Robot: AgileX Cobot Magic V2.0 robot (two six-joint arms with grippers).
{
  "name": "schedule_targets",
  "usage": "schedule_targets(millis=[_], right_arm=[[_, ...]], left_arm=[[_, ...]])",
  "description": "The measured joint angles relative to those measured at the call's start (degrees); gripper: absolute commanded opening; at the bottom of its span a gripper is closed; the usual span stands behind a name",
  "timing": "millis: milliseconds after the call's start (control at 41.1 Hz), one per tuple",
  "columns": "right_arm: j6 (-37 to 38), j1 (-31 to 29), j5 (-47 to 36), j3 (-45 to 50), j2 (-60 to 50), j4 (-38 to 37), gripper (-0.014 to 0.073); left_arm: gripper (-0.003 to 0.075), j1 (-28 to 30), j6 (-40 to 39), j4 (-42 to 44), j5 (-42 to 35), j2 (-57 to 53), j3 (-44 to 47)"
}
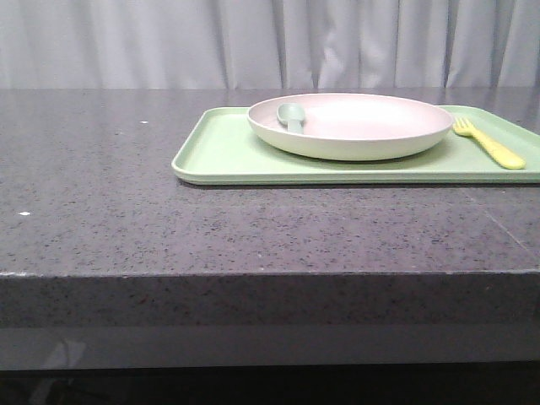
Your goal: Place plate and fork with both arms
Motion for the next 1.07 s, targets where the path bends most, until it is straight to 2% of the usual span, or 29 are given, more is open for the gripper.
schedule_targets(millis=[146,365,1070], right_arm=[[0.0,-1.03,-8.65,8.92,-3.62,-0.03,-0.0067],[0.0,-1.51,-14.68,11.07,-3.84,-0.03,-0.0067],[-0.11,-1.51,-15.6,11.07,-3.84,-0.03,-0.0067]], left_arm=[[-0.002,0.0,0.0,0.0,0.0,0.0,0.0],[-0.002,0.0,0.0,0.0,0.1,0.0,0.0],[-0.002,0.0,0.0,0.0,0.1,0.0,0.0]])
